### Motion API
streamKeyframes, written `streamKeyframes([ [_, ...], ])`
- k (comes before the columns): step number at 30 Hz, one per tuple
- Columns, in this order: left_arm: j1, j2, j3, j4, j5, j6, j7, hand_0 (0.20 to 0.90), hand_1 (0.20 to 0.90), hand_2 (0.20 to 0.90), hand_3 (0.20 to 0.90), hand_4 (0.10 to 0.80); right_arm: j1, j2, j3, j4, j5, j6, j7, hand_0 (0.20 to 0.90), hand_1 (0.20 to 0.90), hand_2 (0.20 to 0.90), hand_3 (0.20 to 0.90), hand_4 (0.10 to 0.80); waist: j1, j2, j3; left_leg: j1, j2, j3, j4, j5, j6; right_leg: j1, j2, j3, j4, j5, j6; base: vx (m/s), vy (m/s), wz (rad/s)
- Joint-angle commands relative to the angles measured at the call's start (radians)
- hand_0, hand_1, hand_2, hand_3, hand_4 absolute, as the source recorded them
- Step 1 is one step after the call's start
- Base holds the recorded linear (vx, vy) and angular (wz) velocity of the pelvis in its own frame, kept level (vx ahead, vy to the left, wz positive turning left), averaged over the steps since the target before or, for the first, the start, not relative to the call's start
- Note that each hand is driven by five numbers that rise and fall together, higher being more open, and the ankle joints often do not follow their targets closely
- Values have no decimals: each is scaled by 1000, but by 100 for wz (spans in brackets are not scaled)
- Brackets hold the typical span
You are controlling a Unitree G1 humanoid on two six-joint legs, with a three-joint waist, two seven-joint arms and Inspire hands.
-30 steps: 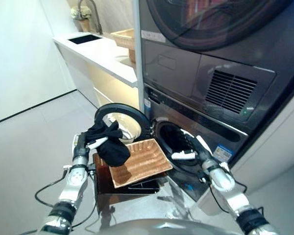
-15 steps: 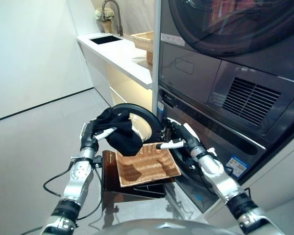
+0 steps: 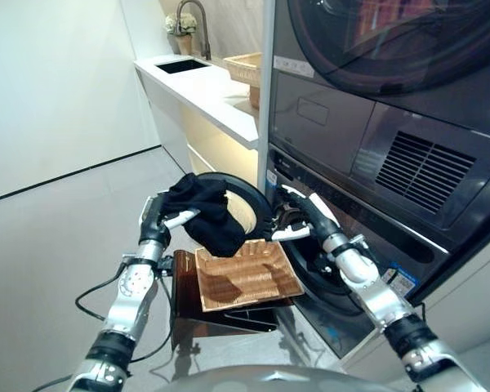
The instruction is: Pick up the clothes and place them into the washing machine
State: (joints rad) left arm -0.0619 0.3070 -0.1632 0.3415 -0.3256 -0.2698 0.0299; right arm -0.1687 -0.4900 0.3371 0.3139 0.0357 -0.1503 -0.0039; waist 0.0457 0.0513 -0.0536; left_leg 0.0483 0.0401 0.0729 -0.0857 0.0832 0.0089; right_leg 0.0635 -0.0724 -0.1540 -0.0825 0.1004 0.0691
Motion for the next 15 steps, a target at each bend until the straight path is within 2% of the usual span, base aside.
streamKeyframes([
  [1,-92,43,-30,-94,-39,-129,-24,200,200,200,200,300,-118,48,-9,-33,117,-91,15,900,900,900,900,800,14,-61,-135,-36,5,1,19,-5,-70,-45,-43,0,80,-80,36,0,0,0],
  [15,-156,21,-103,-121,-81,-126,-41,200,200,200,200,300,-45,130,29,-67,248,-103,50,900,900,900,900,800,11,-64,-136,-49,9,-20,16,3,-74,-46,-42,-20,81,-82,35,-8,-5,4],
])
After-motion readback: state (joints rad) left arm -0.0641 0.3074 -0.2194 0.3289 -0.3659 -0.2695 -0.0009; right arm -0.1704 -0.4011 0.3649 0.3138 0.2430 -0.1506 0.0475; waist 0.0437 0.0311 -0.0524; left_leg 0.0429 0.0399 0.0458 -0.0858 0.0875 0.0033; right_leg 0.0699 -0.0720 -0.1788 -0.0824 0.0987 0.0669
